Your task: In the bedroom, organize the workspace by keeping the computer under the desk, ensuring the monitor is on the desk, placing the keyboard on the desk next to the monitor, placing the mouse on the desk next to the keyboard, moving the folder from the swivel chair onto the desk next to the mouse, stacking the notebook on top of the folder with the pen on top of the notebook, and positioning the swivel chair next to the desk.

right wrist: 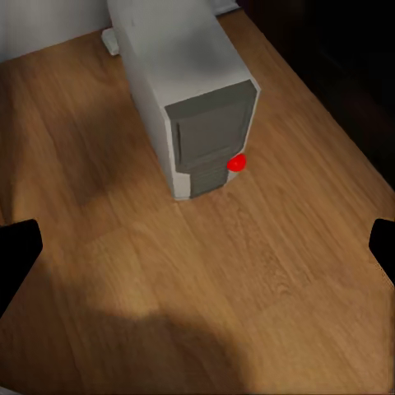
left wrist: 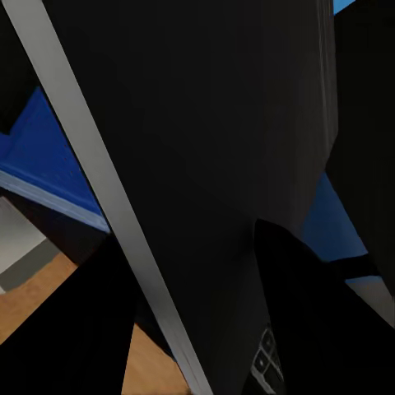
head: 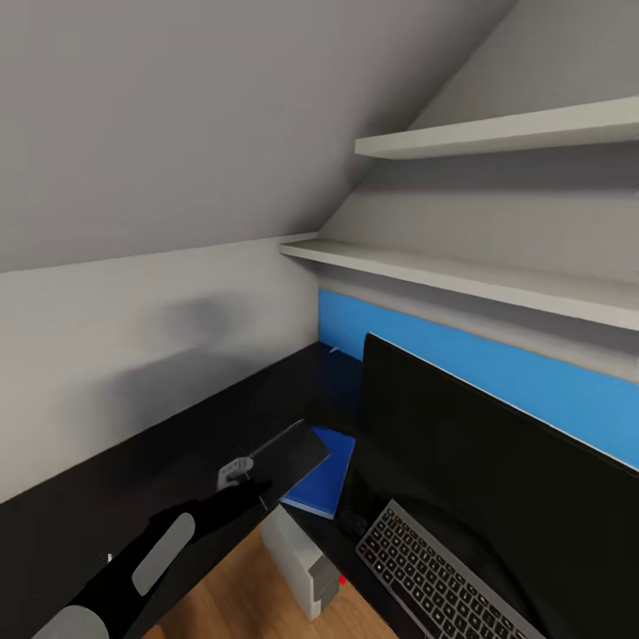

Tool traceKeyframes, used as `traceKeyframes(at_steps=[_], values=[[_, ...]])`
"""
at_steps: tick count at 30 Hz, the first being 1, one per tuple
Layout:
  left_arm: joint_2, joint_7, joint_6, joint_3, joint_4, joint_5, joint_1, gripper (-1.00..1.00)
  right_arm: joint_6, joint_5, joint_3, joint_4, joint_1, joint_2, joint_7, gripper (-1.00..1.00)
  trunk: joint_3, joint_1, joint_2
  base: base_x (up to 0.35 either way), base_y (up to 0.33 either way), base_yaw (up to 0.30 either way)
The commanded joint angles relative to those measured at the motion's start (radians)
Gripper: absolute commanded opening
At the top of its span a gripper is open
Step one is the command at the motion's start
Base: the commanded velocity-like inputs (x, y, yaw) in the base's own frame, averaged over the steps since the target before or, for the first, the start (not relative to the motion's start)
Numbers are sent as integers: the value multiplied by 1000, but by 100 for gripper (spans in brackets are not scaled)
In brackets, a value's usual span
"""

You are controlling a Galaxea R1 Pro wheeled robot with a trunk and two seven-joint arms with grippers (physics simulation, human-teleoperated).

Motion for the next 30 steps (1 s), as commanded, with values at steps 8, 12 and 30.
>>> traceKeyframes(at_steps=[8,12,30], values=[[-25,4,2,0,1,8,-1,-100,-3,2,8,4,-1,-5,-7,100,-2,1,-2,63,-42,-9],[-28,5,2,1,1,9,-1,-100,-4,3,8,19,-1,-8,-7,100,-2,1,-2,42,-7,-1],[-37,4,4,0,25,32,-1,-100,-3,5,10,25,0,-6,26,100,-2,1,-2,60,-23,0]])
